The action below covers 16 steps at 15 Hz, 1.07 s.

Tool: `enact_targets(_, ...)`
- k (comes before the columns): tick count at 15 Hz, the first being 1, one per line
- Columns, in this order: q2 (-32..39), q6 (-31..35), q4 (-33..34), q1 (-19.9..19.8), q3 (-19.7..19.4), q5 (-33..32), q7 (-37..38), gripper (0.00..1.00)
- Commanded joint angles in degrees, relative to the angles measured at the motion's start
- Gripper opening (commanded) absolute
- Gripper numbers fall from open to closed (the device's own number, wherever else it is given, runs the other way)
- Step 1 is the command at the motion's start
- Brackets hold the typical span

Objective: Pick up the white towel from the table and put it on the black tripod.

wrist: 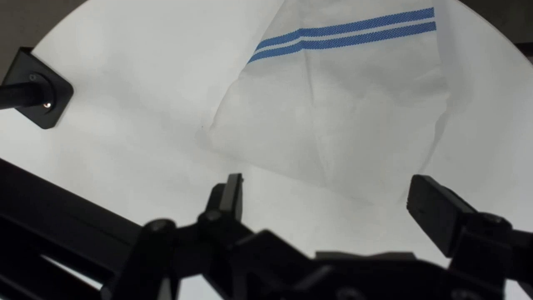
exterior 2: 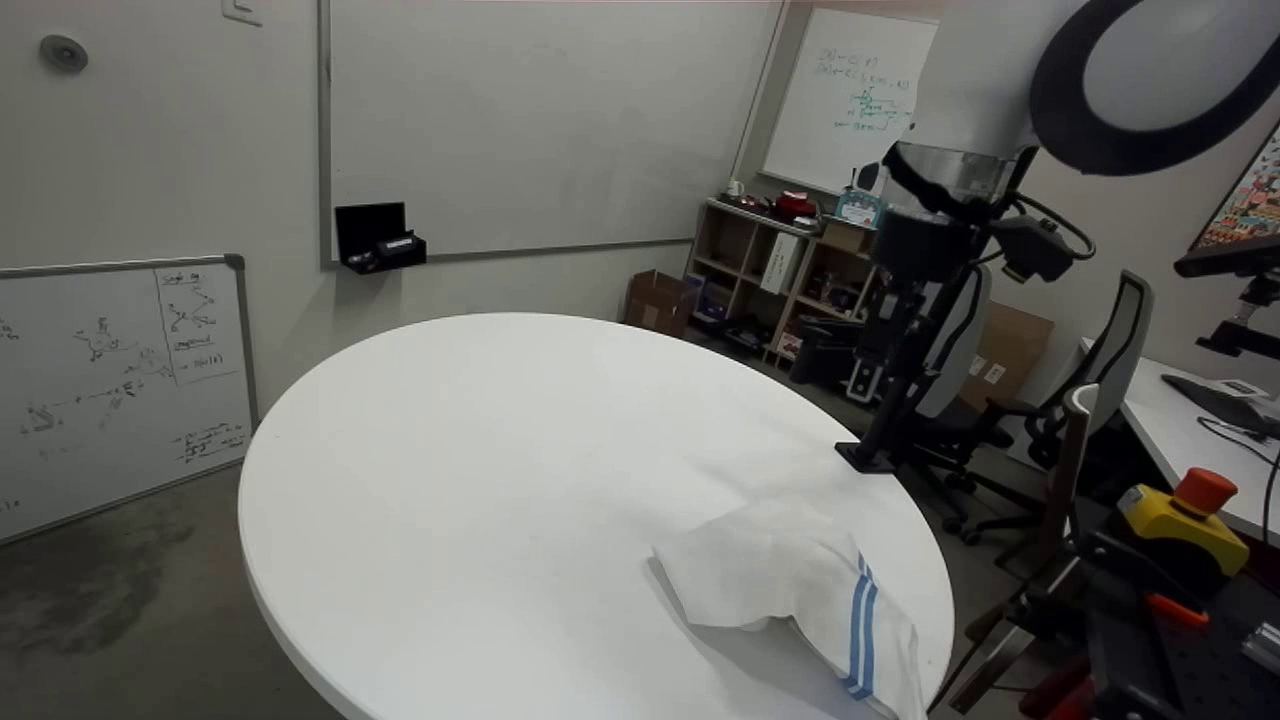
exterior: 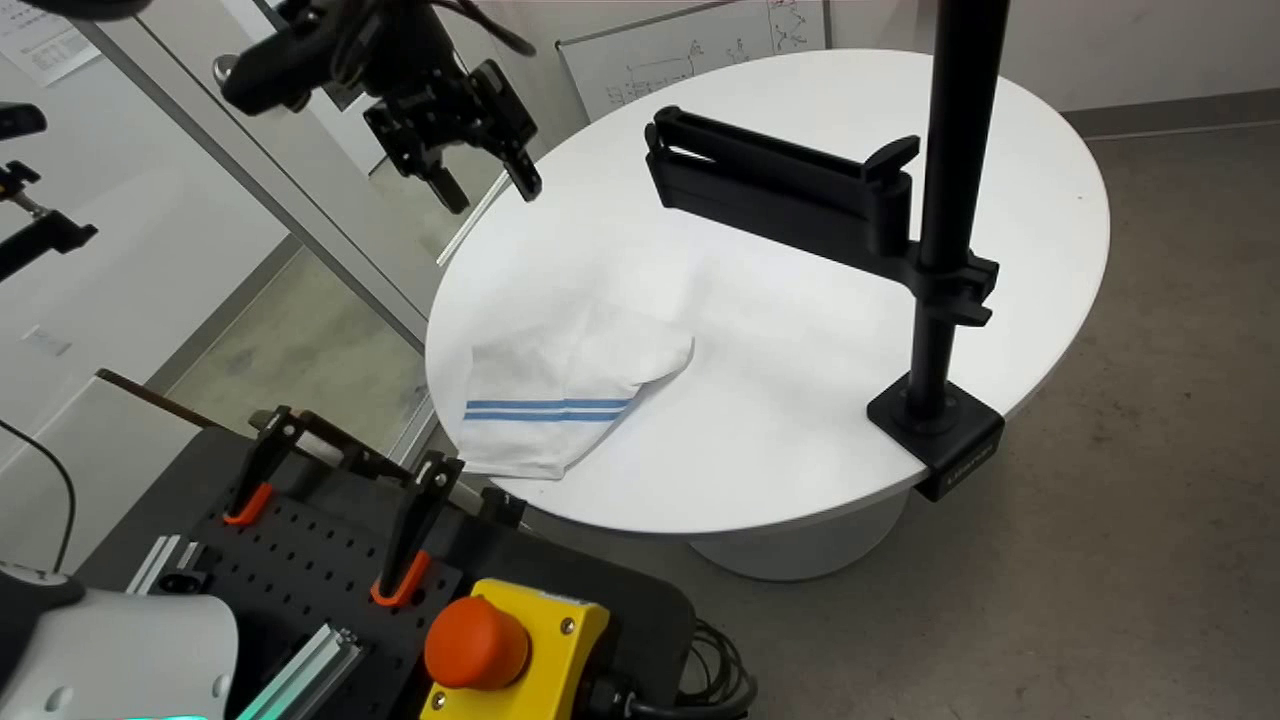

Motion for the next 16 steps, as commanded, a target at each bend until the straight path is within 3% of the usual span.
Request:
enact_targets(1, 6.35, 3.93, 1.69, 1.31, -1.47, -2.93, 3.75, 1.00)
enact_targets(10, 19.47, 3.16, 8.76, 6.45, -4.27, -5.11, 5.62, 1.00)
enact_targets(11, 20.37, 1.64, 9.90, 6.65, -4.27, -4.46, 5.37, 1.00)
enact_targets(12, 17.49, 2.87, 6.95, 5.43, -3.38, -2.89, 3.30, 1.00)
enact_targets(16, 20.09, 2.83, 8.95, 6.01, -3.80, -2.90, 3.49, 1.00)
